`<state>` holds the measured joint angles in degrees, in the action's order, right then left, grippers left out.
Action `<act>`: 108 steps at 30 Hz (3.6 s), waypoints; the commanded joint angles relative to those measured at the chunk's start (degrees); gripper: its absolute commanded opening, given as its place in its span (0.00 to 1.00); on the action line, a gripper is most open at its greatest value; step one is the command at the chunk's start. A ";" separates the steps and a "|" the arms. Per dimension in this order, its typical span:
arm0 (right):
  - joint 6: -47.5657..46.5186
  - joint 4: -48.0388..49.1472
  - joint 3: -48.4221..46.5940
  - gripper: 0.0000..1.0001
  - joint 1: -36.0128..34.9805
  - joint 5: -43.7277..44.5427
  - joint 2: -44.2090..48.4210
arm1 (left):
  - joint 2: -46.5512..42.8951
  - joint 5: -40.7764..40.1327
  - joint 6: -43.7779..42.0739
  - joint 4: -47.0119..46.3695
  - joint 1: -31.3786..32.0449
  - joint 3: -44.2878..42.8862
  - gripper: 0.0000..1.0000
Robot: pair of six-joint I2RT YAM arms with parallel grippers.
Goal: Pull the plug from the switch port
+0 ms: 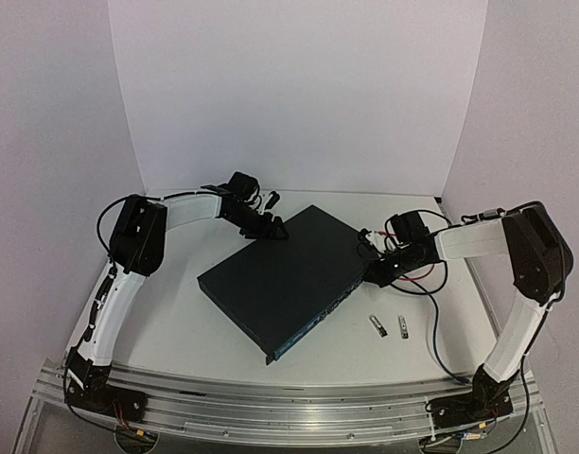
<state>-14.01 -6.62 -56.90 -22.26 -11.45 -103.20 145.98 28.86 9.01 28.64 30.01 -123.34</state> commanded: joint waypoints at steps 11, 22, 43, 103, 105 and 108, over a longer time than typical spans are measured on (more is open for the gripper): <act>-4.50 -6.18 0.07 0.00 -0.07 3.90 2.81 | 3.38 -2.57 0.98 3.53 1.19 1.26 0.75; -7.42 -14.41 2.12 0.00 -0.08 10.68 3.36 | 3.45 -3.89 1.75 4.43 1.10 1.19 0.74; 1.14 -20.79 6.36 0.12 -0.07 8.66 8.28 | 4.80 -4.96 3.38 5.63 1.10 0.56 0.71; 56.00 -13.68 -0.11 0.92 -2.31 17.29 5.94 | 2.31 -1.43 3.83 2.27 1.10 4.36 0.70; 56.07 -13.68 -0.22 0.92 -2.33 17.64 5.58 | 2.35 -1.44 3.83 2.21 1.10 4.47 0.70; 56.64 -13.61 -0.34 0.92 -2.30 17.45 4.78 | 2.23 -1.55 3.83 2.21 1.10 4.58 0.70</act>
<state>40.98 -20.58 -55.12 -24.32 6.07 -96.82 146.08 30.48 13.52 24.10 31.15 -121.21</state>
